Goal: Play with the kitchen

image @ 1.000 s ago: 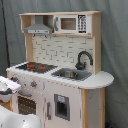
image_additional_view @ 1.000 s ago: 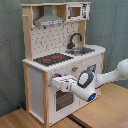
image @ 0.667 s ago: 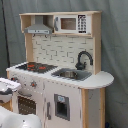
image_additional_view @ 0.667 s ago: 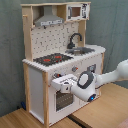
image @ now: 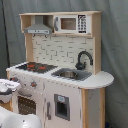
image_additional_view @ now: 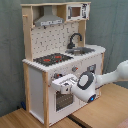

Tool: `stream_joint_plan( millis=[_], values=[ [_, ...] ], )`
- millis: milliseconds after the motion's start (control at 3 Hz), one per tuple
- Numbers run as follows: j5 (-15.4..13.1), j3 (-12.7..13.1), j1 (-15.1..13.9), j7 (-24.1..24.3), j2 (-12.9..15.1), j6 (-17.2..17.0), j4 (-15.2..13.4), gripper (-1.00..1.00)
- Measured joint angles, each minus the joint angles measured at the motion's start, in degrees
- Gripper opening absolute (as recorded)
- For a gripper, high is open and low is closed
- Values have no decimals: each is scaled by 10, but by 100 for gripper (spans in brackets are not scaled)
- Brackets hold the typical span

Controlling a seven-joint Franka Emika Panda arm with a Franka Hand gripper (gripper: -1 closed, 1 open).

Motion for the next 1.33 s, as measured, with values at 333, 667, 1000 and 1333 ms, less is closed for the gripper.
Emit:
stream_joint_plan(
  millis=[333, 667, 1000, 1333],
  values=[
    [1, -24, 38, -3, 14, 1, -5, 100],
    [7, -50, 80, -3, 17, -1, -35, 100],
    [7, -76, 117, -22, 17, -3, -70, 100],
    [47, -95, 143, -21, 21, -2, -96, 100]
  ],
)
